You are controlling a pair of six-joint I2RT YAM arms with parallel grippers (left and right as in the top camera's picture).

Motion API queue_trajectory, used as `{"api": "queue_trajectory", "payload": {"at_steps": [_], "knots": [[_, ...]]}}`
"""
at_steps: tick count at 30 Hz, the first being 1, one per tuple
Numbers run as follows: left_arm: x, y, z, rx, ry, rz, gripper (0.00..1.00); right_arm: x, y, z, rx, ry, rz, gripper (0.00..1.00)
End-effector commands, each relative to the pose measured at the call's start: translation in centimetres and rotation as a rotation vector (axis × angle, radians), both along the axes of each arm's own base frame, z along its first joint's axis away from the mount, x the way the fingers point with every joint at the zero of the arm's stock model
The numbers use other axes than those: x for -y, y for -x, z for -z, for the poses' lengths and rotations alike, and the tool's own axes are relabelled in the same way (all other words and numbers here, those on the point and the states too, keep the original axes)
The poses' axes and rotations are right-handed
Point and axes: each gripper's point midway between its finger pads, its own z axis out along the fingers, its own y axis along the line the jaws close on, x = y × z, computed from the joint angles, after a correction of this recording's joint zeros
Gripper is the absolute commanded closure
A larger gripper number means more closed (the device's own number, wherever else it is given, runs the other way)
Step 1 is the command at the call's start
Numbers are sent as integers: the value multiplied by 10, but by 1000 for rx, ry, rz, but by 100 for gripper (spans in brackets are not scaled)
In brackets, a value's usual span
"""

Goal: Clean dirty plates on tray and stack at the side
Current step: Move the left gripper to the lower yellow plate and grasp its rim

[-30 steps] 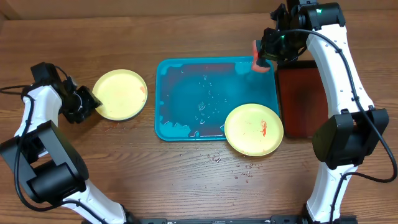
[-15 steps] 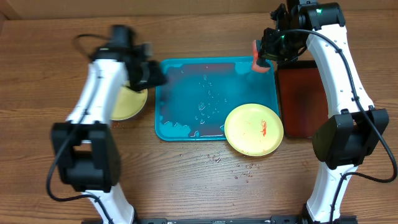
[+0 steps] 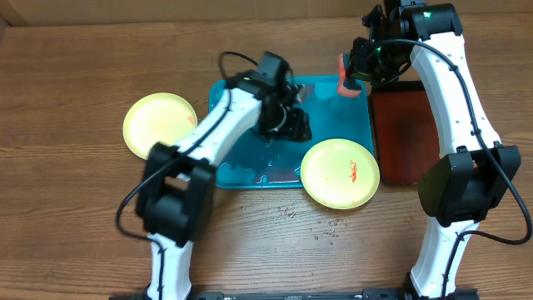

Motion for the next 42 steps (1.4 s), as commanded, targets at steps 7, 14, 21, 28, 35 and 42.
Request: {"api": "queue_trajectory", "payload": {"at_steps": [7,14,21,28,35,42], "knots": [[6,25,27,-139,-104,-1,45,-2,1,-6,11,-2,-5,96],[11,59,46,-240,-176,52,50,-2,1,-6,11,-2,-5,96],[6,55,46,-255,-177,18,71,-2,1,-6,9,-3,-5,96],[7,53,47,-246,-180,16,96,-2,1,-6,10,-2,-5,96],[-6,27,36,-214,-152,-47,96,-2,1,-6,10,-3,-5,96],[-58,-25,30,-121,-204,-180,96,-2,1,-5,10,-3,-5,96]]}}
